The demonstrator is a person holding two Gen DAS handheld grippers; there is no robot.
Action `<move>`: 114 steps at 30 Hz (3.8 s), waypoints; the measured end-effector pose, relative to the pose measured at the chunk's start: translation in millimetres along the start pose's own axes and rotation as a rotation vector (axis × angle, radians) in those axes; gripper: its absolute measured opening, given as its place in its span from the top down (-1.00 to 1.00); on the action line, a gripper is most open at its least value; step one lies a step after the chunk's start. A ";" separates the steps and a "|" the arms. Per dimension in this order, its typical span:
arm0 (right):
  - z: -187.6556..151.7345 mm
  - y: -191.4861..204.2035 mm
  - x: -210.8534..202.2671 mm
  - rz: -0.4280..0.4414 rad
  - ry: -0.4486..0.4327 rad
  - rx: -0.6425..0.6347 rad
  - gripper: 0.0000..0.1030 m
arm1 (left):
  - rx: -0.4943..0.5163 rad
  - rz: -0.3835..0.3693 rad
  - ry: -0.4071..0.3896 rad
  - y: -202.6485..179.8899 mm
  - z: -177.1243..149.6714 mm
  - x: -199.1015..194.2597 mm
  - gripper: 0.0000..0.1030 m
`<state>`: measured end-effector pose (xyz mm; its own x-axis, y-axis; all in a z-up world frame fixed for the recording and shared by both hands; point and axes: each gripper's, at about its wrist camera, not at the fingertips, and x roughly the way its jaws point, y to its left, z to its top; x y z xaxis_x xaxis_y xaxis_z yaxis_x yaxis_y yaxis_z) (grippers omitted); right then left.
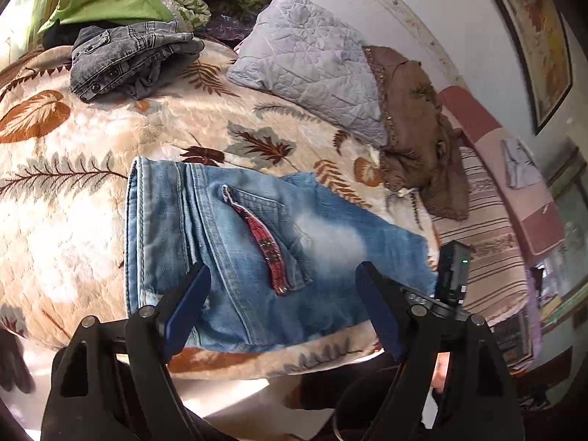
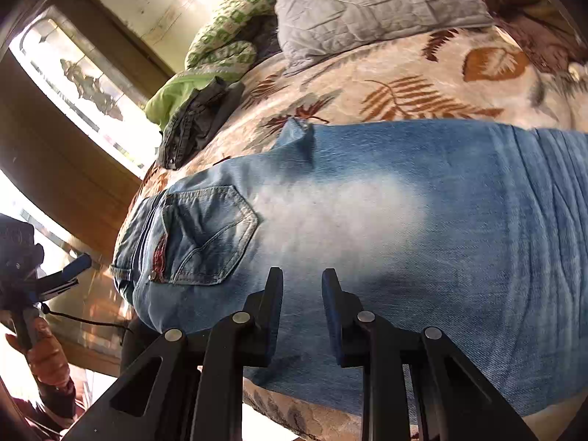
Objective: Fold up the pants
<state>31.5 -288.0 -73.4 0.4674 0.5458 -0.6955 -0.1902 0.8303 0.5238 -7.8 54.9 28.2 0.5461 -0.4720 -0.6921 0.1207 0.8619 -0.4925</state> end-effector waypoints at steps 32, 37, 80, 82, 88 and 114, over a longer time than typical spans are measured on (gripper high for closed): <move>-71.7 -263.6 -173.1 0.138 -0.542 0.682 0.06 | 0.791 -0.001 0.551 -364.5 15.2 337.7 -0.61; -71.7 -265.7 -173.7 0.111 -0.546 0.661 0.38 | 1.038 0.080 0.559 -388.9 -17.4 367.6 -0.43; -93.4 -255.9 -173.4 0.170 -0.531 0.670 0.05 | 1.276 -0.024 0.713 -423.2 2.1 413.1 -0.37; -93.2 -254.5 -172.2 0.162 -0.532 0.665 0.05 | 1.303 -0.021 0.709 -427.3 3.2 417.1 -0.37; -92.9 -254.6 -171.0 0.164 -0.538 0.651 0.05 | 1.307 -0.116 0.893 -426.2 -24.9 435.0 -0.68; -75.5 -255.2 -154.4 0.200 -0.605 0.687 0.46 | 1.127 -0.232 0.769 -459.5 -61.9 417.9 -0.02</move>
<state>-57.4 -575.6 -136.9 0.8874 0.3598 -0.2881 0.1461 0.3731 0.9162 113.6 -549.9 -67.4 -0.1239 -0.2883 -0.9495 0.9445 0.2592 -0.2020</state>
